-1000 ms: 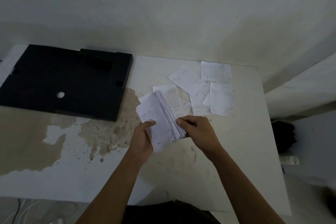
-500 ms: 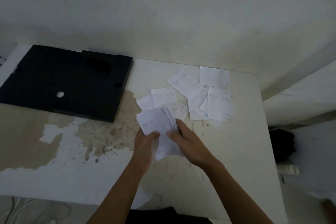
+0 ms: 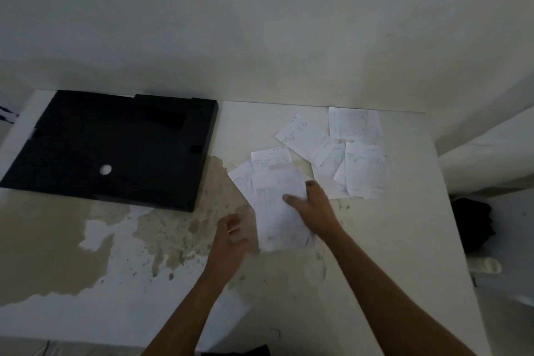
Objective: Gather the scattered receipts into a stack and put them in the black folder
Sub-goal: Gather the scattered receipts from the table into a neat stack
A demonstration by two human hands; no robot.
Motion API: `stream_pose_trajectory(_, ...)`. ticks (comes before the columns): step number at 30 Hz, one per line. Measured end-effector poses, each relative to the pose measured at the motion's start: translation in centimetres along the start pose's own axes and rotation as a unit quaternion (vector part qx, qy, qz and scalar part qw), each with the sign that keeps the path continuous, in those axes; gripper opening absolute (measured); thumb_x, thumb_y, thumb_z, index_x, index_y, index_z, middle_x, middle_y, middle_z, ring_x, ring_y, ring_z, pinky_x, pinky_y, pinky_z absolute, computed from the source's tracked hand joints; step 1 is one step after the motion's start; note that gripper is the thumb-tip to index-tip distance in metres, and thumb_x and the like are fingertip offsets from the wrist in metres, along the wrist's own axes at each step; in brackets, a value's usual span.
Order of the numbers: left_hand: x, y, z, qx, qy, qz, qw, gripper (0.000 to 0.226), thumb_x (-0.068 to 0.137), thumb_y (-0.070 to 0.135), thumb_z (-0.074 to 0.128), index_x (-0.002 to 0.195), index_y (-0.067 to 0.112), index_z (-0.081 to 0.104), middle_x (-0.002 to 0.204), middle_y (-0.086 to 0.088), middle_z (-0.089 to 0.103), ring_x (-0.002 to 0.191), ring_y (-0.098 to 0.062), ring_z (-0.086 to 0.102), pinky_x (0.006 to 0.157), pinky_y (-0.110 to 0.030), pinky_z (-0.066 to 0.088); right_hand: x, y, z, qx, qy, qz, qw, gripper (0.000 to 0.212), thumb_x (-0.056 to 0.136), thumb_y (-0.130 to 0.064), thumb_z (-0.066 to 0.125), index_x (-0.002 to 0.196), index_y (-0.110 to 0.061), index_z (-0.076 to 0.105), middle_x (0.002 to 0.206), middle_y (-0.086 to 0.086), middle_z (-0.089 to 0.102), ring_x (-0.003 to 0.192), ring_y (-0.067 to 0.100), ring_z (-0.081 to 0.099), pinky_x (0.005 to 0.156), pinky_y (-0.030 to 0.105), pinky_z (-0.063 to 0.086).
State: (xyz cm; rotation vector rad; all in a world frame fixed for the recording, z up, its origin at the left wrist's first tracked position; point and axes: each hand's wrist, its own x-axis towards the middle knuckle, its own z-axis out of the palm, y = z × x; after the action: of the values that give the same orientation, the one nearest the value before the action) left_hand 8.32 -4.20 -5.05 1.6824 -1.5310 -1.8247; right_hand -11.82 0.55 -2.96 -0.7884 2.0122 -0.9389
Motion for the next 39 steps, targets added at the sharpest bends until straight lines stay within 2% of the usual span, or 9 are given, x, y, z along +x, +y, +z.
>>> stream_pose_trajectory(3,1.2,0.4,-2.1,0.061,-0.038,0.004,0.997,0.052,0.090,-0.004,0.053,0.135,0.015,0.039,0.125,-0.001,0.049,0.118,-0.020,0.050,0.093,-0.035,0.044,5.2,0.2,1.2,-0.159,-0.021,0.002,0.987,0.049,0.083,-0.038,0.069,0.125,-0.013,0.064,0.144,0.011,0.049,0.137,0.027,0.039,0.113,0.042,0.032)
stream_pose_trajectory(8,6.6,0.9,-3.1,0.025,-0.057,-0.027,0.998,0.036,0.101,0.017,0.041,0.131,0.000,0.049,0.130,-0.018,0.055,0.119,-0.036,0.055,0.108,-0.021,0.025,7.4,0.9,4.1,-0.305,-0.032,0.071,0.949,0.070,0.084,-0.048,0.063,0.142,-0.018,0.037,0.164,0.008,-0.001,0.150,0.032,-0.003,0.120,0.047,0.013)
stream_pose_trajectory(14,7.3,2.7,-2.9,0.026,-0.117,-0.042,0.992,0.050,0.075,0.012,0.058,0.124,0.020,0.059,0.116,0.000,0.068,0.107,-0.019,0.063,0.098,-0.041,0.050,5.6,-0.6,7.3,-0.282,0.057,0.088,0.954,0.059,0.074,-0.040,0.073,0.123,-0.023,0.045,0.139,0.007,0.034,0.125,0.031,0.038,0.100,0.043,0.038)
stream_pose_trajectory(18,7.5,2.9,-3.3,-0.039,-0.139,-0.068,0.987,0.045,0.086,-0.006,0.048,0.116,0.027,0.058,0.110,0.004,0.068,0.105,-0.017,0.062,0.094,-0.038,0.050,5.7,-1.3,7.0,-0.147,0.098,0.138,0.975,0.067,0.071,-0.029,0.074,0.122,-0.026,0.032,0.107,0.001,0.054,0.101,0.026,0.055,0.095,0.043,0.038)
stream_pose_trajectory(21,7.9,2.7,-3.4,-0.038,-0.163,-0.043,0.985,0.046,0.080,0.002,0.053,0.122,0.020,0.060,0.114,-0.002,0.070,0.109,-0.021,0.063,0.093,-0.037,0.052,6.0,-1.5,6.2,-0.082,0.072,0.181,0.977,0.078,0.070,-0.027,0.080,0.131,-0.022,0.031,0.102,0.001,0.054,0.094,0.025,0.055,0.096,0.044,0.043)
stream_pose_trajectory(25,7.8,3.1,-3.1,-0.031,-0.170,-0.032,0.984,0.055,0.067,0.019,0.056,0.122,0.022,0.056,0.113,0.000,0.068,0.103,-0.015,0.066,0.075,-0.023,0.054,6.2,-1.4,4.7,-0.032,-0.030,0.185,0.982,0.057,0.068,-0.031,0.084,0.118,-0.011,0.063,0.111,0.007,0.066,0.102,0.026,0.064,0.083,0.037,0.054)
stream_pose_trajectory(28,8.1,2.5,-2.8,-0.020,-0.152,-0.062,0.986,0.052,0.075,0.017,0.060,0.126,0.023,0.055,0.117,0.000,0.066,0.108,-0.020,0.062,0.090,-0.035,0.053,5.3,-0.8,2.3,-0.022,-0.054,0.186,0.981,0.046,0.073,-0.036,0.081,0.110,-0.010,0.071,0.106,0.007,0.070,0.096,0.024,0.067,0.079,0.032,0.053)
stream_pose_trajectory(34,7.2,2.8,-0.1,-0.049,-0.112,-0.093,0.988,0.042,0.092,0.003,0.051,0.132,0.015,0.048,0.128,-0.007,0.056,0.106,-0.026,0.058,0.082,-0.035,0.050,3.6,3.9,-6.8,0.125,0.068,0.207,0.968,0.066,0.058,-0.046,0.086,0.109,-0.007,0.072,0.105,0.007,0.075,0.096,0.024,0.071,0.089,0.046,0.058)
stream_pose_trajectory(39,6.5,3.8,3.2,-0.056,-0.109,-0.104,0.987,0.036,0.093,-0.002,0.048,0.127,0.009,0.050,0.130,-0.014,0.053,0.080,-0.020,0.055,0.068,-0.029,0.045,5.1,5.7,-12.6,0.064,0.174,0.236,0.954,0.052,0.074,-0.033,0.082,0.113,-0.002,0.069,0.107,0.009,0.070,0.097,0.026,0.066,0.085,0.036,0.056)
